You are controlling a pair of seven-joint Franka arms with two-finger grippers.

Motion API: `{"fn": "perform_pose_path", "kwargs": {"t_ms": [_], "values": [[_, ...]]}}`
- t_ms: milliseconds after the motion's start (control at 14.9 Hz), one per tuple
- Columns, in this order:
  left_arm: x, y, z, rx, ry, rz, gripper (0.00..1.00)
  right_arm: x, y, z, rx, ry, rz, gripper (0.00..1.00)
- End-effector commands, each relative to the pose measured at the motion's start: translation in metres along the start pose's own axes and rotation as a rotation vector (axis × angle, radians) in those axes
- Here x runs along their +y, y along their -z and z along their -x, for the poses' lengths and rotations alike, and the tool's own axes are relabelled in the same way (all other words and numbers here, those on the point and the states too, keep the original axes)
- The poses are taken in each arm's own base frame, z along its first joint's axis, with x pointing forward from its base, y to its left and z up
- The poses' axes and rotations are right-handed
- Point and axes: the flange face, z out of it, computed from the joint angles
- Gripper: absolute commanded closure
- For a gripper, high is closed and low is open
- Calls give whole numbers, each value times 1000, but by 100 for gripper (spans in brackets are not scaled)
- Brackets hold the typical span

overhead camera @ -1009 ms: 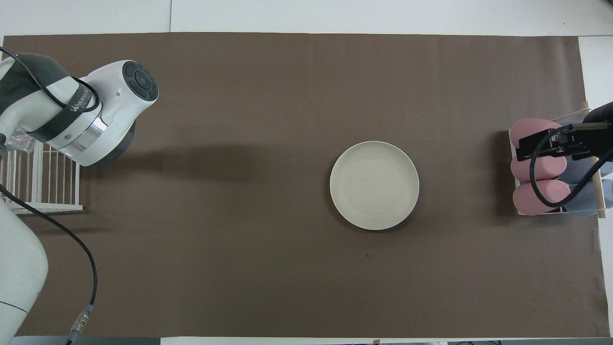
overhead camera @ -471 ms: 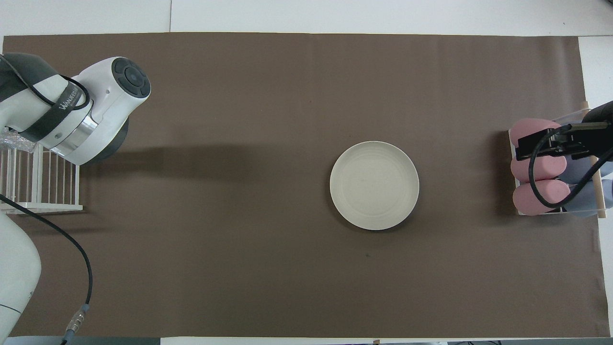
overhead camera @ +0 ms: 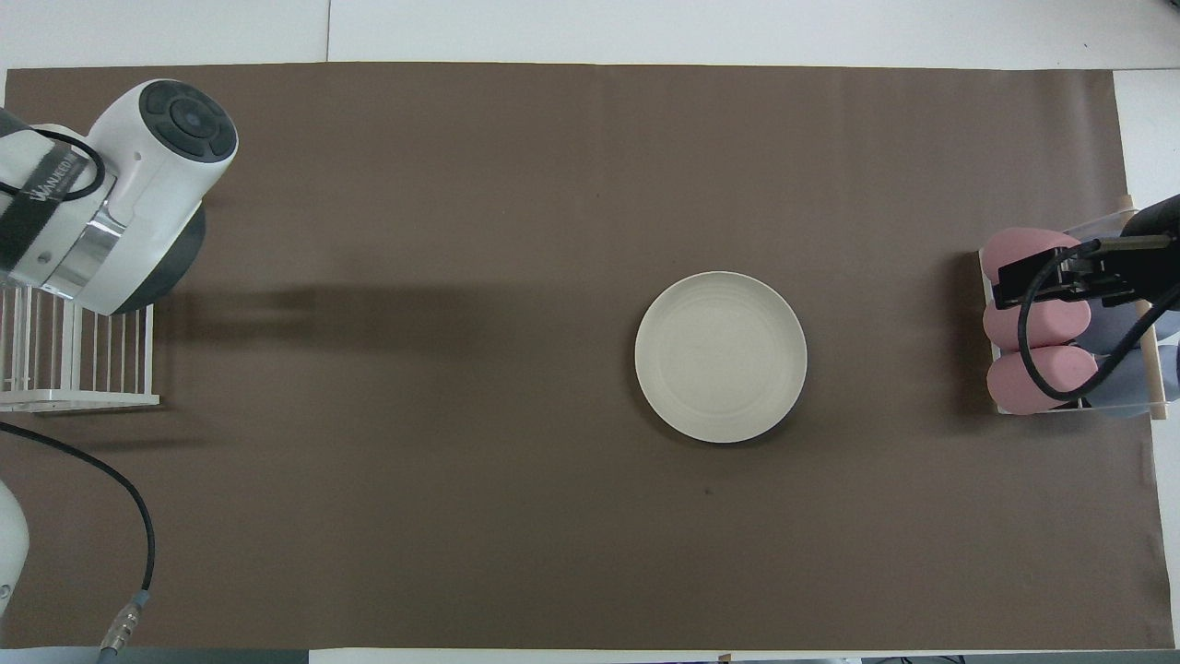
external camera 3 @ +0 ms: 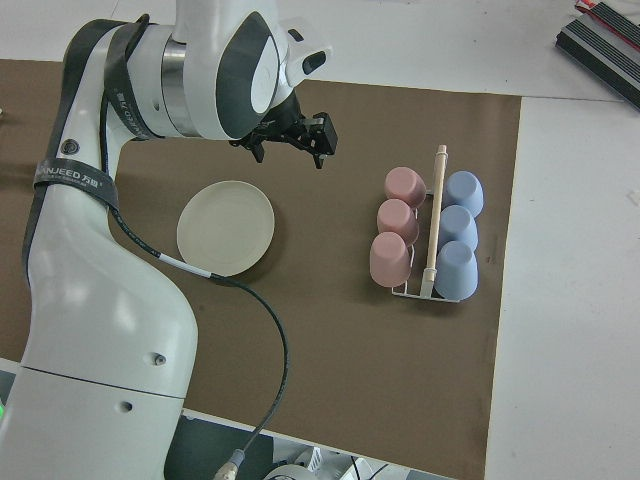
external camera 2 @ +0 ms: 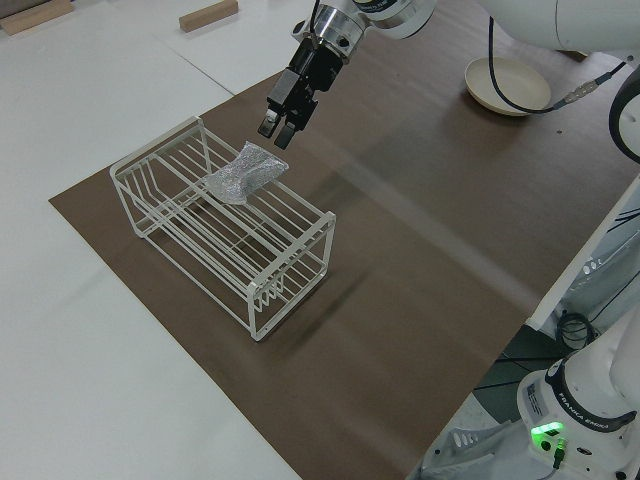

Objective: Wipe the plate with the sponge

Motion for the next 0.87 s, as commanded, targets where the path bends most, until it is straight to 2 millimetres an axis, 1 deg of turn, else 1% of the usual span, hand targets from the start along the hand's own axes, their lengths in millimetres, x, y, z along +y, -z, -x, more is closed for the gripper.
{"fn": "perform_pose_path", "kwargs": {"t_ms": [0,67,202,269,336,404,471,538,673,807], "values": [[-38,19,6,-25,9,134,0,0,3,0,7,33,29,0],[-49,26,10,-38,11,183,0,0,3,0,7,33,29,0],[-65,42,18,-72,56,312,0,0,3,0,6,33,28,0],[-80,48,22,-89,85,375,0,0,3,0,6,33,28,0],[-99,56,27,-94,83,450,0,-1,3,0,6,34,28,0],[-114,66,34,-93,46,540,0,-1,3,0,6,34,28,0],[-135,73,41,-91,21,623,0,-1,3,0,7,34,28,0],[-145,78,48,-100,5,670,0,-1,3,0,6,34,28,0],[-158,93,64,-121,-23,731,0,-1,3,0,6,34,28,0],[-157,103,77,-111,-171,785,0,-1,3,0,6,34,28,0]]}}
